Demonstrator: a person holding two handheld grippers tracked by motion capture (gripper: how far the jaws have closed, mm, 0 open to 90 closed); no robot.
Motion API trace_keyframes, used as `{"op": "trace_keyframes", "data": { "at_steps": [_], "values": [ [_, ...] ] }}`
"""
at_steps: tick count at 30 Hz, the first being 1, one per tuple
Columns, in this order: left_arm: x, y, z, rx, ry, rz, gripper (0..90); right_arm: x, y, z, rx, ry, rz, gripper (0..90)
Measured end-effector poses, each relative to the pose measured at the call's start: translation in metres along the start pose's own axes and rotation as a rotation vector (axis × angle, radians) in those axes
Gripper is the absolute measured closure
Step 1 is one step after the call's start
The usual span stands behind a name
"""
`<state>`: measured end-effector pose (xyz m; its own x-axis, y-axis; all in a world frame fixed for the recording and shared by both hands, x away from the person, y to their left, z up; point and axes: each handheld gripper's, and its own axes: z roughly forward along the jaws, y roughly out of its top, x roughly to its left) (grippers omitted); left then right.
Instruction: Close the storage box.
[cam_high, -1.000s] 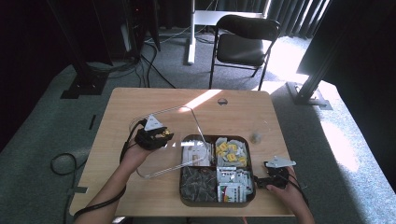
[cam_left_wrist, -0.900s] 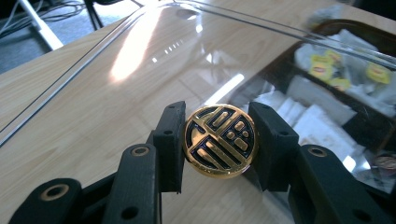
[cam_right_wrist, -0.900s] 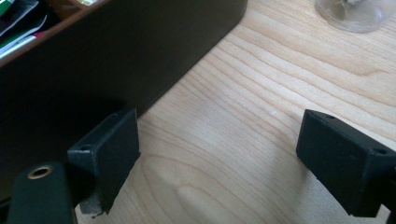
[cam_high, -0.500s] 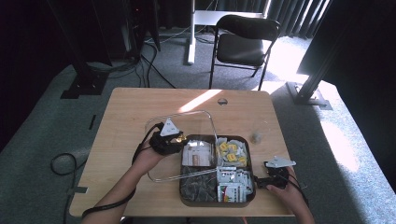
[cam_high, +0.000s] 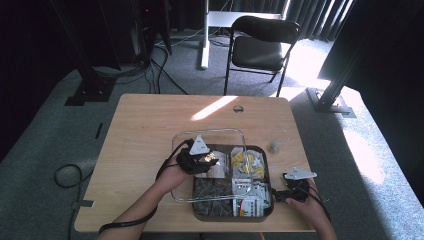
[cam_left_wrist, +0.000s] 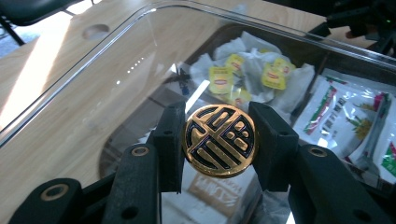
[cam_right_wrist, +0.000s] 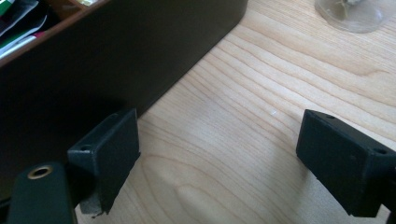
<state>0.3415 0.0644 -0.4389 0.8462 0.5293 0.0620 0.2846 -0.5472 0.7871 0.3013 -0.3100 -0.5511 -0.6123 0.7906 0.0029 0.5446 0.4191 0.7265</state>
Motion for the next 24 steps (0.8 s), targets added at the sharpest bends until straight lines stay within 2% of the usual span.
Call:
{"op": "trace_keyframes", "data": {
  "at_steps": [3,7,21,24],
  "values": [
    [-0.003,0.001,0.004,0.004,-0.013,0.003,59.3,0.000,0.000,0.000,0.000,0.000,0.000,12.6],
    [-0.014,0.001,0.013,0.020,-0.037,0.030,59.2,0.000,0.000,0.000,0.001,0.000,0.002,12.6],
    [-0.040,0.009,0.033,0.027,-0.092,0.052,59.2,0.000,0.000,0.000,0.001,0.000,0.001,12.6],
    [-0.044,0.010,0.039,0.034,-0.098,0.045,59.2,0.000,0.000,0.000,0.000,0.000,0.002,12.6]
  ]
}}
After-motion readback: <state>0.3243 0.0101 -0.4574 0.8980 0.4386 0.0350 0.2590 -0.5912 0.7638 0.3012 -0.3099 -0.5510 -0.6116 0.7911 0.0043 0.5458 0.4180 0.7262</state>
